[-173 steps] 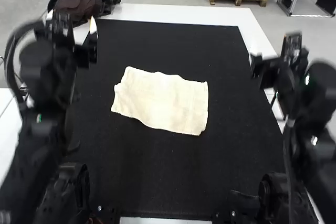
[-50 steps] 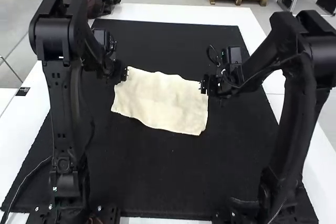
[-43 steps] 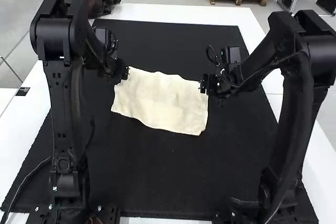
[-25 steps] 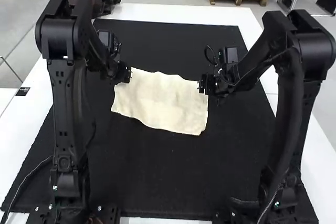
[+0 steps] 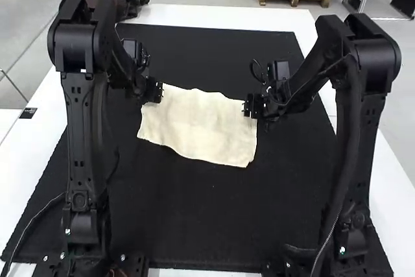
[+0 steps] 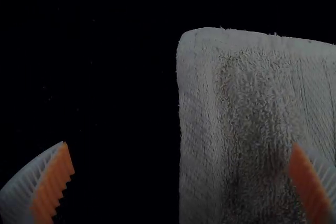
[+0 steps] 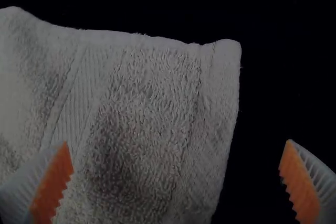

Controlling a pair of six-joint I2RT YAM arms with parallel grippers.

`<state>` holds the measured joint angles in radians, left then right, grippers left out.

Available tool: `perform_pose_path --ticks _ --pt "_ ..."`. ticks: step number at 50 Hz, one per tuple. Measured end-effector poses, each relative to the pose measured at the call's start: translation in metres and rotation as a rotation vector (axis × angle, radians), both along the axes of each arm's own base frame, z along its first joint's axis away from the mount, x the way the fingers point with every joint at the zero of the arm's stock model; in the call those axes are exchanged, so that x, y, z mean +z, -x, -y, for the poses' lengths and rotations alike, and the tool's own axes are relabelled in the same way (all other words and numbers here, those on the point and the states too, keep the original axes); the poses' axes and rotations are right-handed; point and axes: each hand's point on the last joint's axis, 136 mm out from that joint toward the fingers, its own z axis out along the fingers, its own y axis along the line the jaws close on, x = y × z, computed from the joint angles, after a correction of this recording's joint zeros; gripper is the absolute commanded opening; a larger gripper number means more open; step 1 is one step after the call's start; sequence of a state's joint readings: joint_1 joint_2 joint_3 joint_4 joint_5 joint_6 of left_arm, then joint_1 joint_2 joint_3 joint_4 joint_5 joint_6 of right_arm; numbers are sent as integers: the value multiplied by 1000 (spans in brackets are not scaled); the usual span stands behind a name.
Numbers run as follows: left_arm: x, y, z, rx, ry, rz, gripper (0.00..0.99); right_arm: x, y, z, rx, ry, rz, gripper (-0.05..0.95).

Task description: Fold the towel.

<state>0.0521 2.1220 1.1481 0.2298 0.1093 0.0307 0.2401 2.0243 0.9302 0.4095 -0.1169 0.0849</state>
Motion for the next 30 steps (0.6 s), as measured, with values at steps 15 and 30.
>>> perform_pose_path --ticks 15,30 --pt "-1 0 1 -3 -2 0 959 -2 -4 -2 4 12 4 910" --pt "-13 4 1 -3 0 -29 918 -3 -4 -3 5 35 9 841"
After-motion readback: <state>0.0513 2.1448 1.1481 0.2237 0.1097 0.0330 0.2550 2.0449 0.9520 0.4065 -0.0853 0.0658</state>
